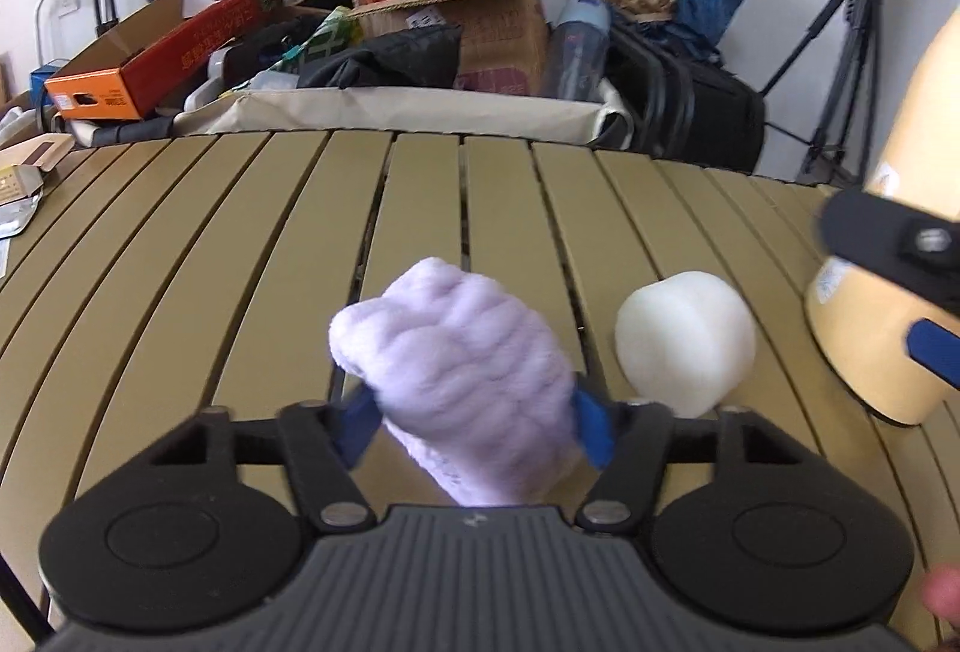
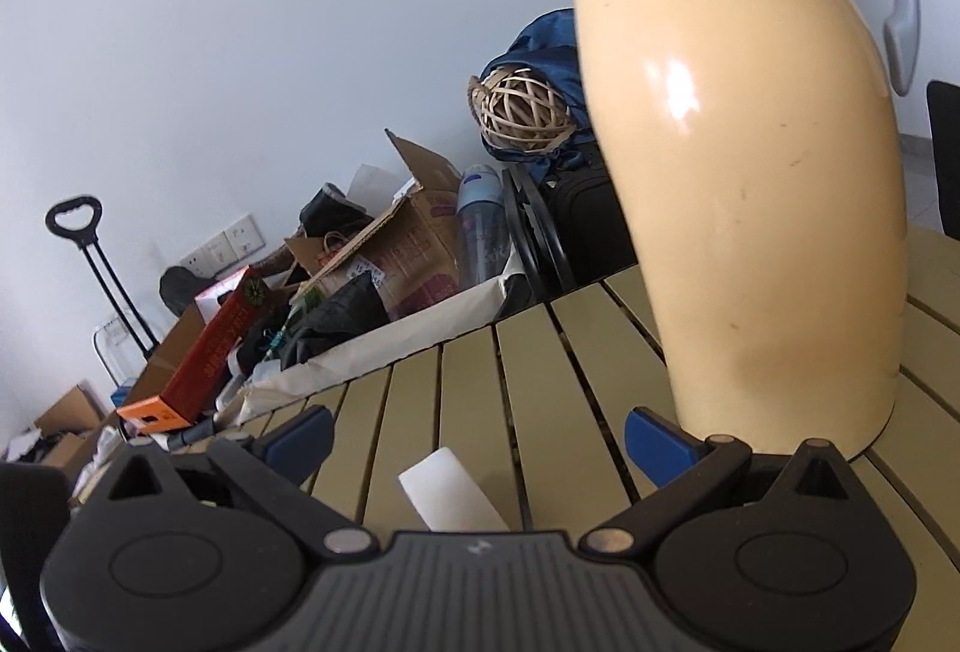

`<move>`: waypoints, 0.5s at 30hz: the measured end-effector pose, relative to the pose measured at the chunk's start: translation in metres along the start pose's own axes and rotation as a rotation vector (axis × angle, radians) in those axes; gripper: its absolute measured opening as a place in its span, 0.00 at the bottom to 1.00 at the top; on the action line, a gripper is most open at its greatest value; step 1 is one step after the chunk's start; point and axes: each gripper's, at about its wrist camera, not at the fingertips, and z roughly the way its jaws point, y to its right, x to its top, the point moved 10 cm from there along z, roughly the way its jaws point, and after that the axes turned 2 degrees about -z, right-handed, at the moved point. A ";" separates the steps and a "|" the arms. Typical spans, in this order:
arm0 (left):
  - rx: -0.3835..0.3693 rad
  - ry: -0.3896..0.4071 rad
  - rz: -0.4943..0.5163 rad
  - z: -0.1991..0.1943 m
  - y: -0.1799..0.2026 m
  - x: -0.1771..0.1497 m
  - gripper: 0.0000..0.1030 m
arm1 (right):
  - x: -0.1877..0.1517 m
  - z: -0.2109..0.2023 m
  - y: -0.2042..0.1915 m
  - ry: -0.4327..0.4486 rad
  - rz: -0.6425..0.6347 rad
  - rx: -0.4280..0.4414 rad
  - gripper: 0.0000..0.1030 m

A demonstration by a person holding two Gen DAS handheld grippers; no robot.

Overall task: Collect trash
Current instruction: 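Grasp the lilac fuzzy scrunchie with the left gripper, then grasp the white foam roll with the right gripper while the left gripper holds the scrunchie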

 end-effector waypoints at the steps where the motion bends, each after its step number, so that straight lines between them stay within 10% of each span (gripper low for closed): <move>1: -0.023 -0.004 -0.002 -0.003 -0.001 0.000 0.41 | -0.001 0.001 -0.002 -0.001 -0.007 0.004 1.00; 5: -0.023 0.020 0.015 -0.020 -0.008 0.001 0.26 | -0.006 0.007 -0.006 -0.030 -0.006 0.019 1.00; 15: 0.022 0.110 0.078 -0.065 -0.029 0.010 0.25 | -0.030 0.036 -0.013 -0.134 -0.139 -0.091 1.00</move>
